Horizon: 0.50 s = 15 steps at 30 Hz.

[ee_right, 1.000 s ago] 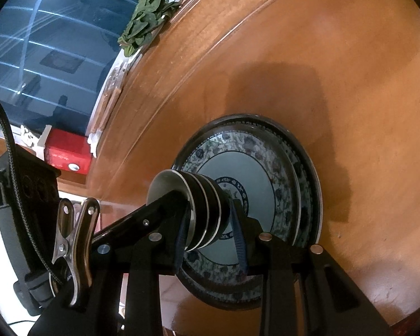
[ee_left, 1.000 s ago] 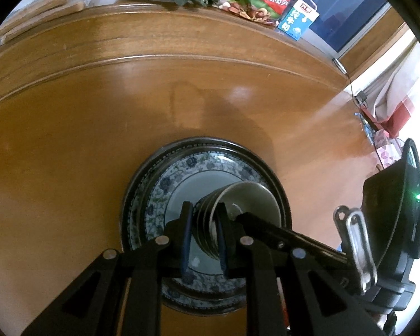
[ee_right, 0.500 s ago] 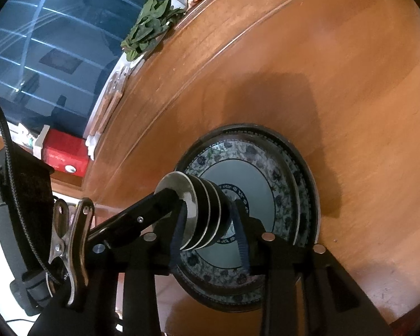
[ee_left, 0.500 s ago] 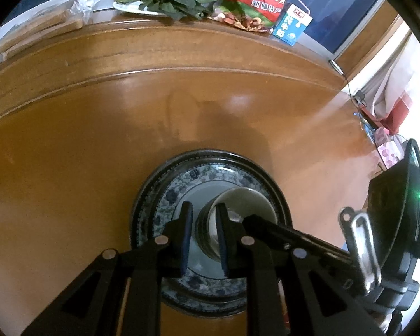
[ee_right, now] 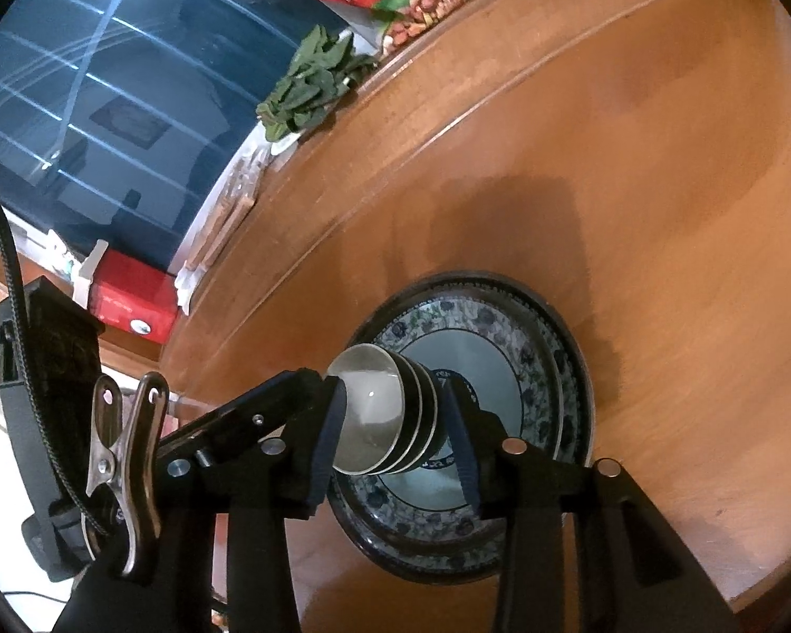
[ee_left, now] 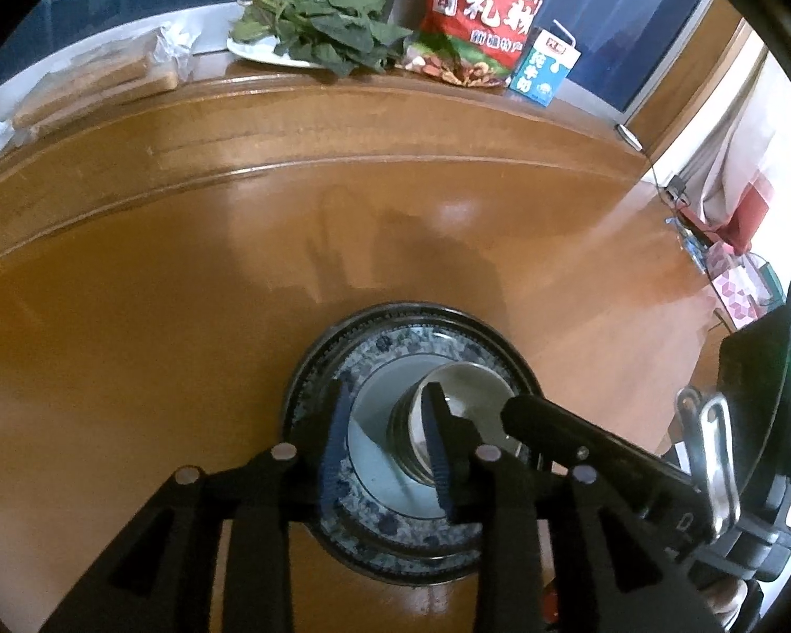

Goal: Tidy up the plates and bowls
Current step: 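Lower the bowl stack onto the center of the plates with the right gripper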

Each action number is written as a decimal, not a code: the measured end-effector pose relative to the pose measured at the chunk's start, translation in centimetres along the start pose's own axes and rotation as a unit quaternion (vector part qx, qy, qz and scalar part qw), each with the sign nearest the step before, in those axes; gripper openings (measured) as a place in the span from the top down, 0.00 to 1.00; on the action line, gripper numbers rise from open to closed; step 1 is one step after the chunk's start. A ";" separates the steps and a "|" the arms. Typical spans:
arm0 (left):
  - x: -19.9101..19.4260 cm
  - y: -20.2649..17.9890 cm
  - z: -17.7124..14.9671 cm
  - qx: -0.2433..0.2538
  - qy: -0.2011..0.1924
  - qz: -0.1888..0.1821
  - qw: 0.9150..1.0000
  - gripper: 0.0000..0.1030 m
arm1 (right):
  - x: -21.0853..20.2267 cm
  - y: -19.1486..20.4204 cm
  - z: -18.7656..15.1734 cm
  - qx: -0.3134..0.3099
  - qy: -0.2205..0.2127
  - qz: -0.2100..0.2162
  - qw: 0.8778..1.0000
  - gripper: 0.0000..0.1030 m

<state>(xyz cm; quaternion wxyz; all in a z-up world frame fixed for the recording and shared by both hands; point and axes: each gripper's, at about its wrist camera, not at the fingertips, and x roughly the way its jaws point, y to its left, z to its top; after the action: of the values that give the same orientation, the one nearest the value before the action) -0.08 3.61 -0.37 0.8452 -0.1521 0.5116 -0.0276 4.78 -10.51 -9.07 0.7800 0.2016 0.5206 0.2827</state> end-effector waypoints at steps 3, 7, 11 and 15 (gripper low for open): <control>-0.5 0.0 -0.3 0.012 -0.004 0.005 1.000 0.70 | -0.5 0.5 -0.5 -0.015 -0.011 -0.013 1.000 0.61; -1.1 0.2 -1.0 0.023 -0.010 0.010 1.000 0.67 | -1.2 1.3 -1.4 -0.046 -0.033 -0.033 0.998 0.61; -1.8 0.4 -2.2 0.039 -0.019 0.022 0.999 0.65 | -2.0 2.3 -2.4 -0.083 -0.054 -0.057 0.993 0.61; -2.3 0.4 -3.2 0.049 -0.024 0.027 0.998 0.61 | -2.7 3.2 -3.7 -0.117 -0.063 -0.078 0.988 0.54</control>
<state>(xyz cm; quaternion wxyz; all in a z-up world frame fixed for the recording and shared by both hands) -4.02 3.71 0.16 0.8642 -0.0976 0.4928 -0.0261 -0.22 -9.74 -6.61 0.8489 0.0852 0.4481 0.2670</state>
